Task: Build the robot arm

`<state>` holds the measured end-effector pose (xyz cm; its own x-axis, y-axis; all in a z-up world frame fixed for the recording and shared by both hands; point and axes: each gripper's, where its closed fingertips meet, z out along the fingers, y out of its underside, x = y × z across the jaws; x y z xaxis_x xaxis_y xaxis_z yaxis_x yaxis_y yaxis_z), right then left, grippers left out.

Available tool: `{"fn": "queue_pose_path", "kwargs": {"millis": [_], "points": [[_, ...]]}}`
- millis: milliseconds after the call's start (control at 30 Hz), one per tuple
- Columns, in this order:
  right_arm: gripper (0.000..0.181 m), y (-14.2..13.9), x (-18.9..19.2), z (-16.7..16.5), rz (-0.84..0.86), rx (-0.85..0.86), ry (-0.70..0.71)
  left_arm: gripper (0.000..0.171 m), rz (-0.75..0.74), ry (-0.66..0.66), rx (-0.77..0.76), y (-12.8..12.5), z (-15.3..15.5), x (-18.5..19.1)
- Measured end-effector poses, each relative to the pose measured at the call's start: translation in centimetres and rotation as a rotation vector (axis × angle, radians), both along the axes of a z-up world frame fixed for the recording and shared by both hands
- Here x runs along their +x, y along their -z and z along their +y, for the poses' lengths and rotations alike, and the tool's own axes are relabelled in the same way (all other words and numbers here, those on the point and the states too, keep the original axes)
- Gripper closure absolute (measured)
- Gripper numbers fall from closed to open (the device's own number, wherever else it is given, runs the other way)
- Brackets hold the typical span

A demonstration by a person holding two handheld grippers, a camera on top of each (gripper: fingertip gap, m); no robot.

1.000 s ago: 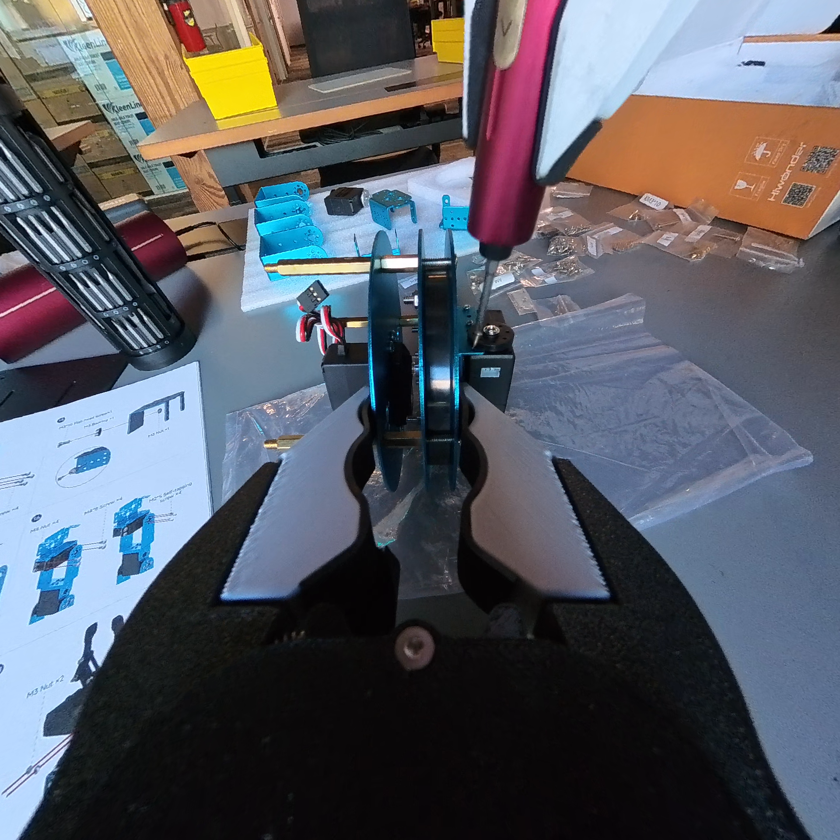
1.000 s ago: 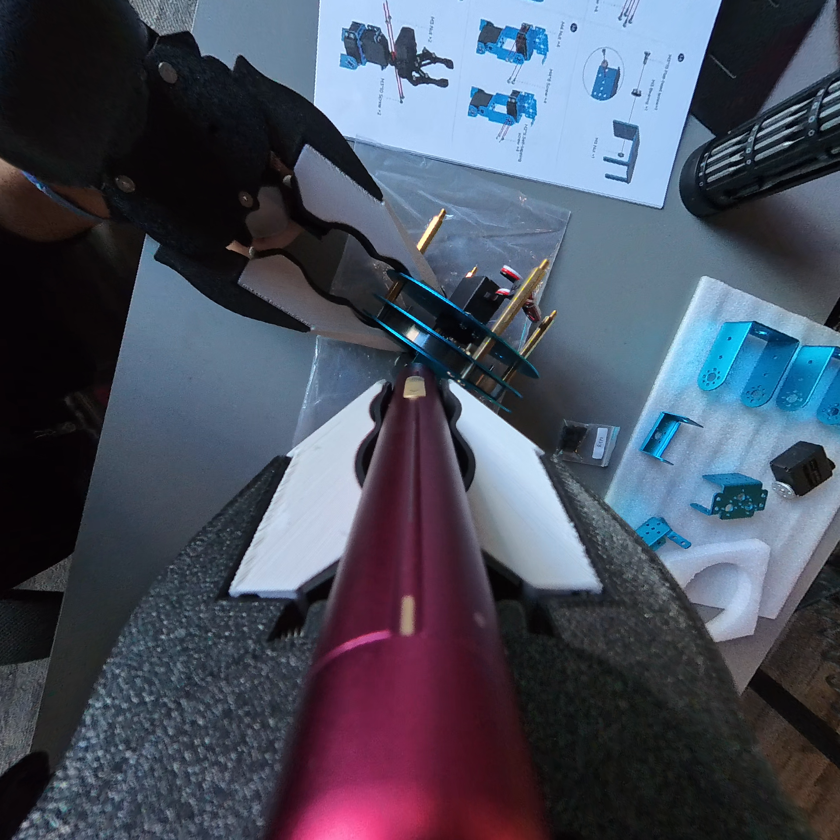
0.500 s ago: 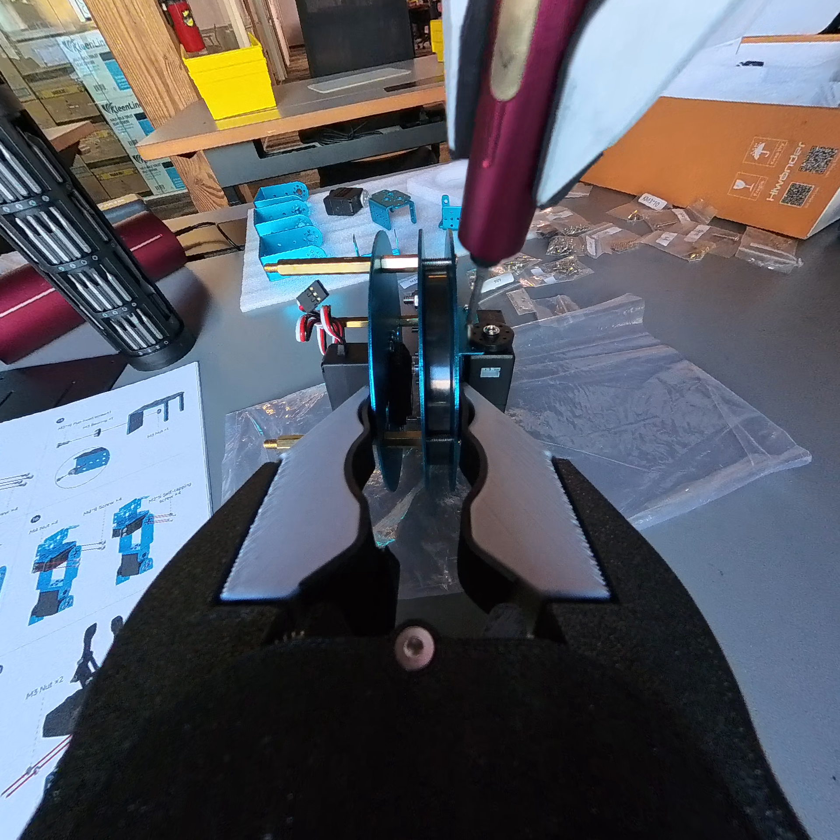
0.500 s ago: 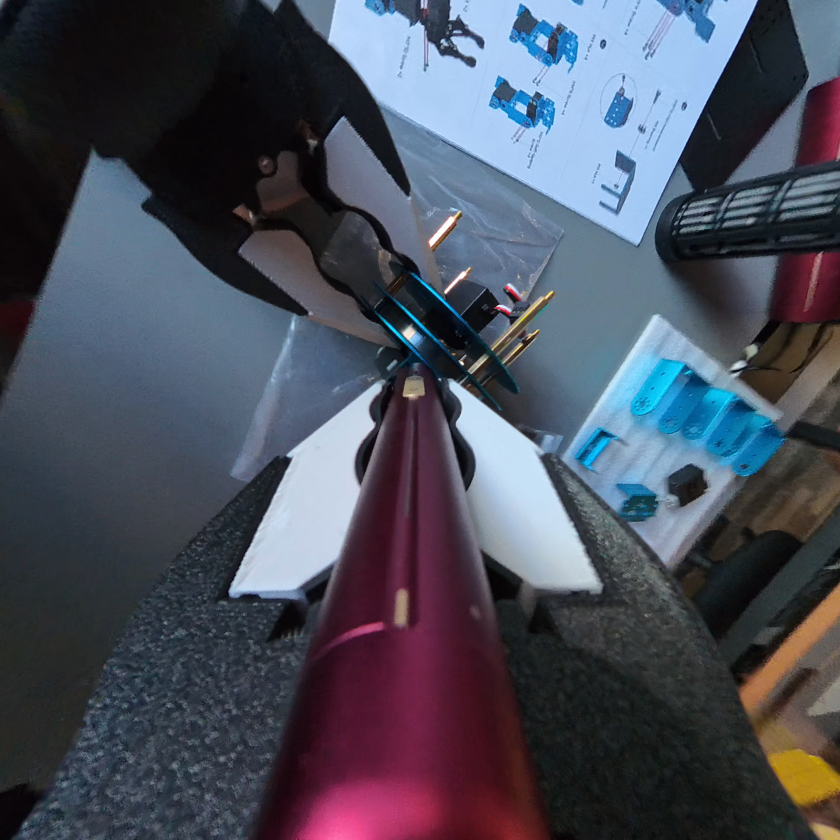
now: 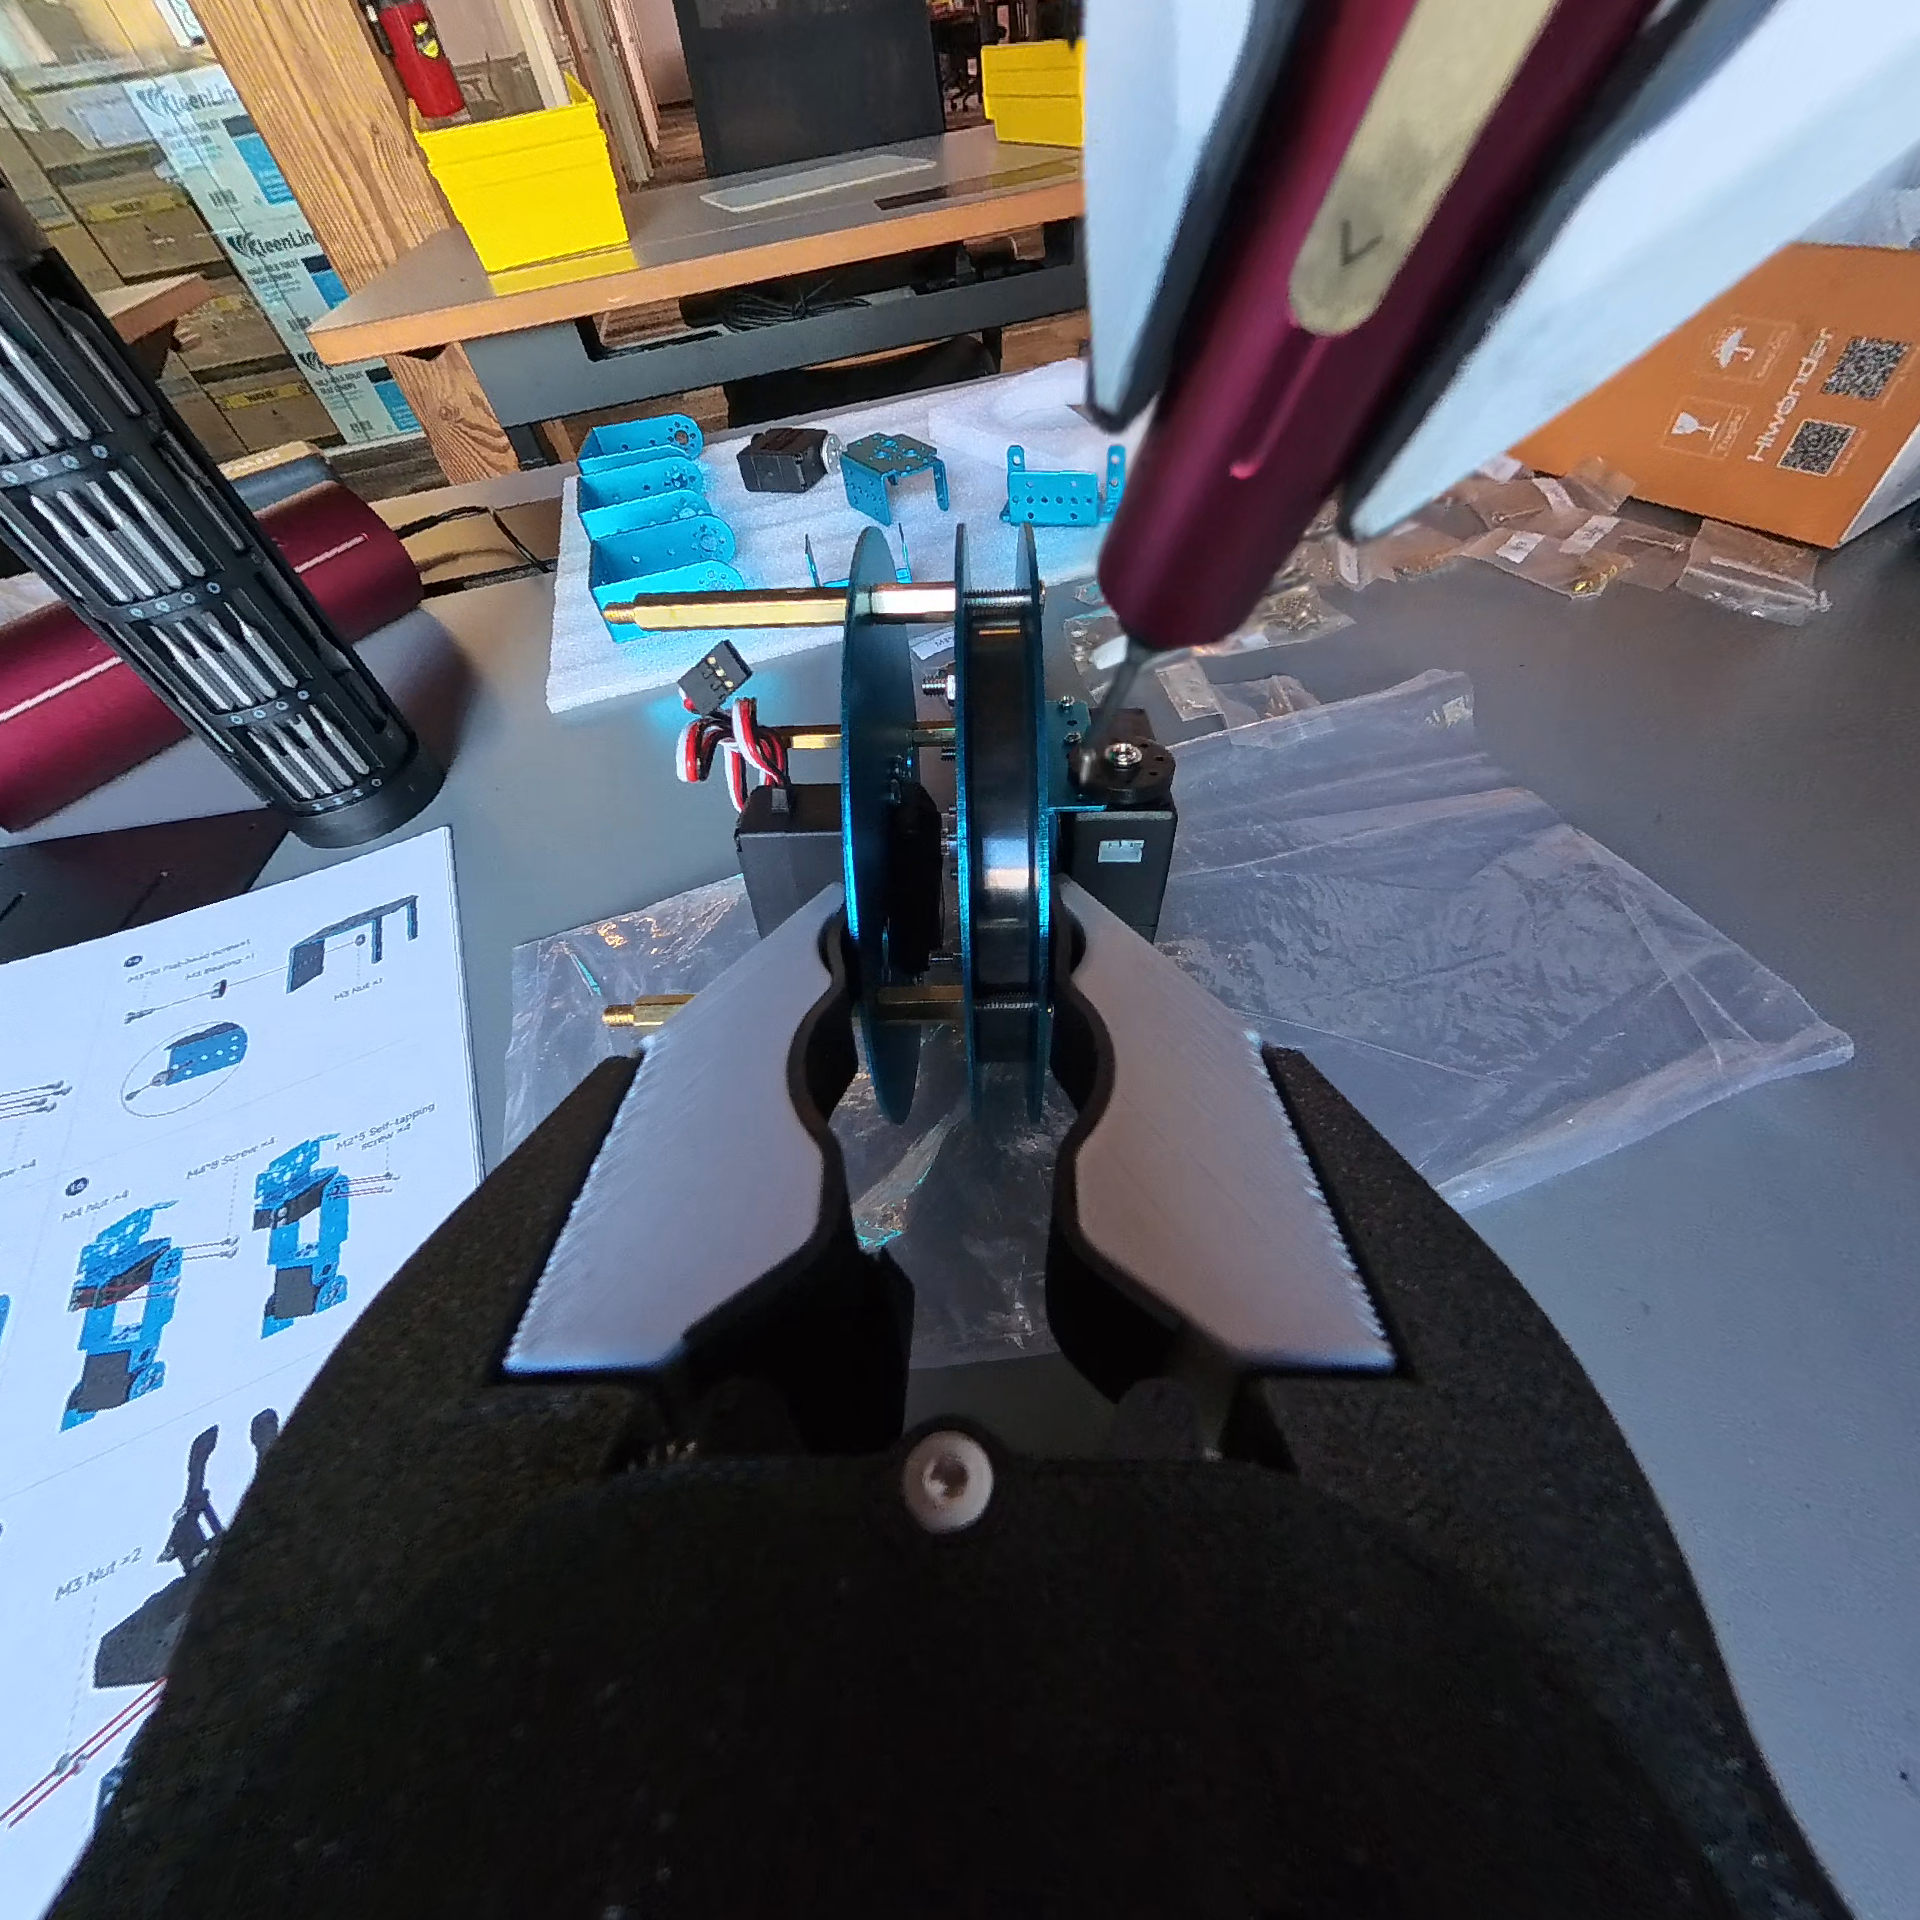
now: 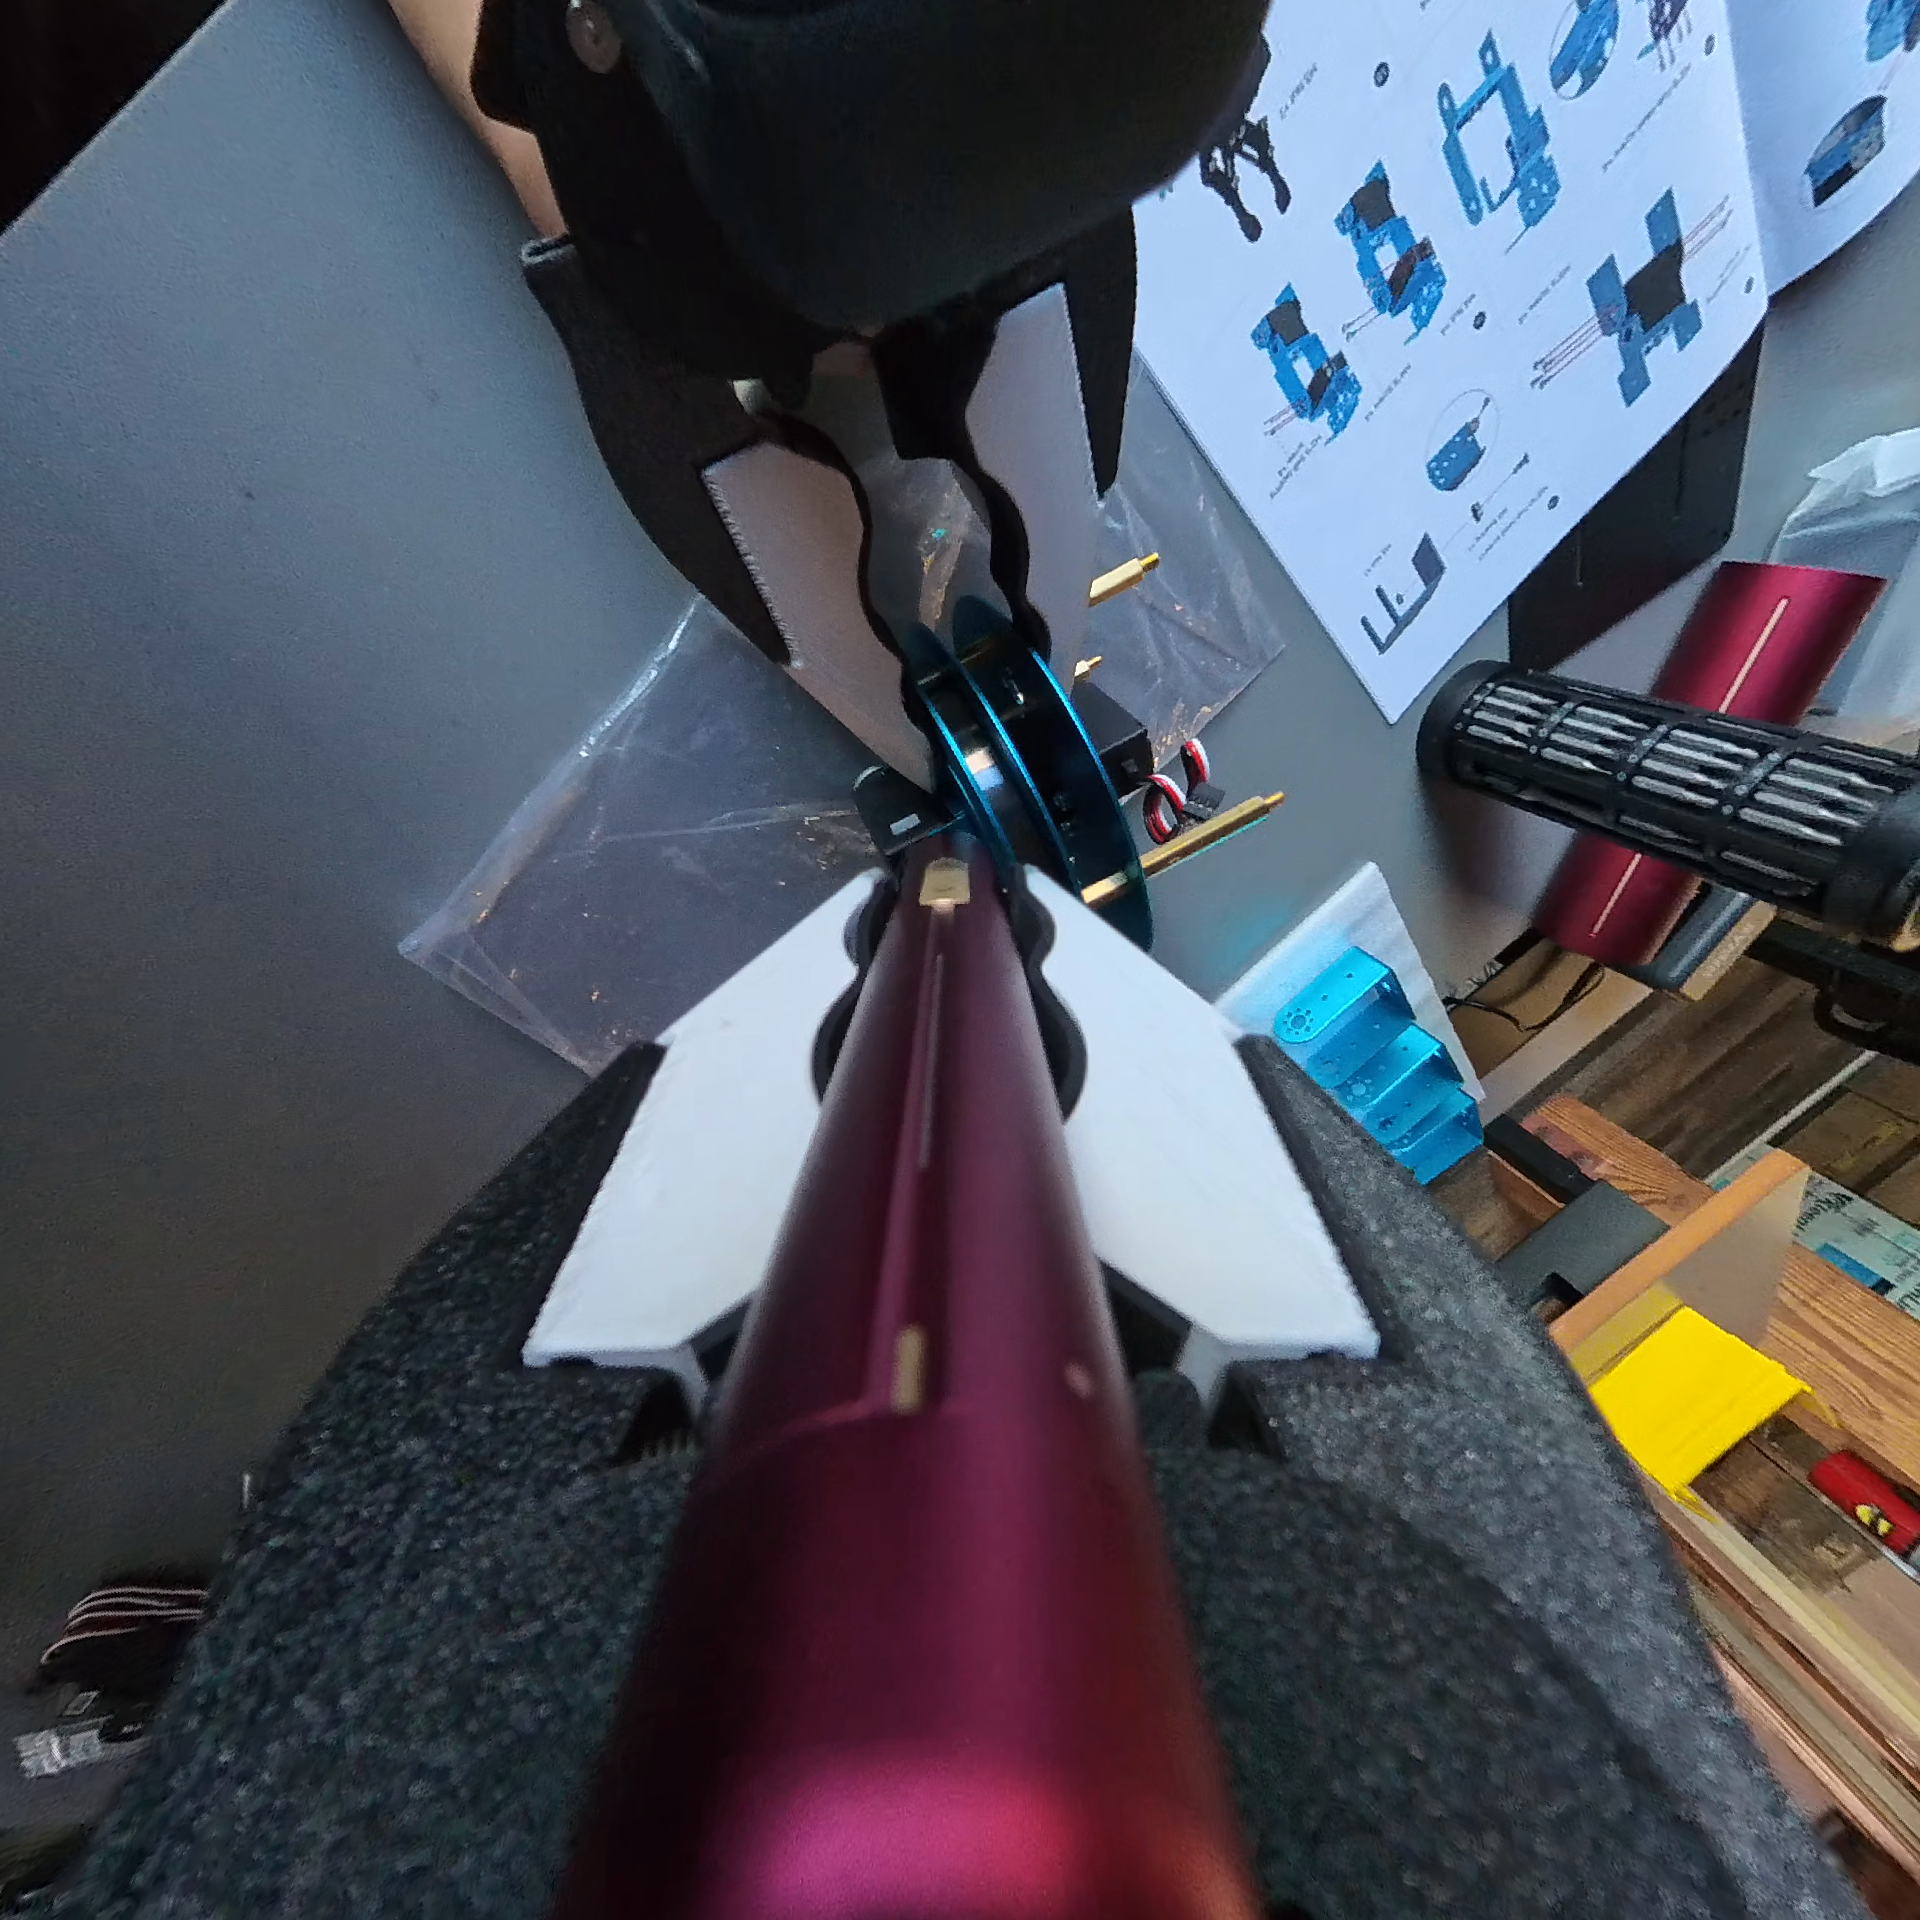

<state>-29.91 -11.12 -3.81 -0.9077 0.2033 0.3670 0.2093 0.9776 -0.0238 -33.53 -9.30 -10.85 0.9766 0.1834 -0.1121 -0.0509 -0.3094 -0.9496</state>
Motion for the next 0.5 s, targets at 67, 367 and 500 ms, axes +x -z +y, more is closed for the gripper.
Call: {"fn": "queue_pose_path", "kwargs": {"millis": [67, 367, 500], "points": [[0.160, -0.01, -0.05, 0.15, 0.000, 0.014, 0.005, 0.139, 0.001, 0.000, 0.000, 0.01, 0.00, 0.02], [0.160, 0.44, -0.01, -0.03, -0.011, 0.027, 0.002, 0.139, 0.004, 0.000, 0.000, 0.00, 0.01, 0.03], [0.159, 0.47, -0.16, 0.09, -0.003, 0.040, 0.004, 0.139, 0.004, 0.000, 0.000, 0.00, 0.01, 0.03]]}}
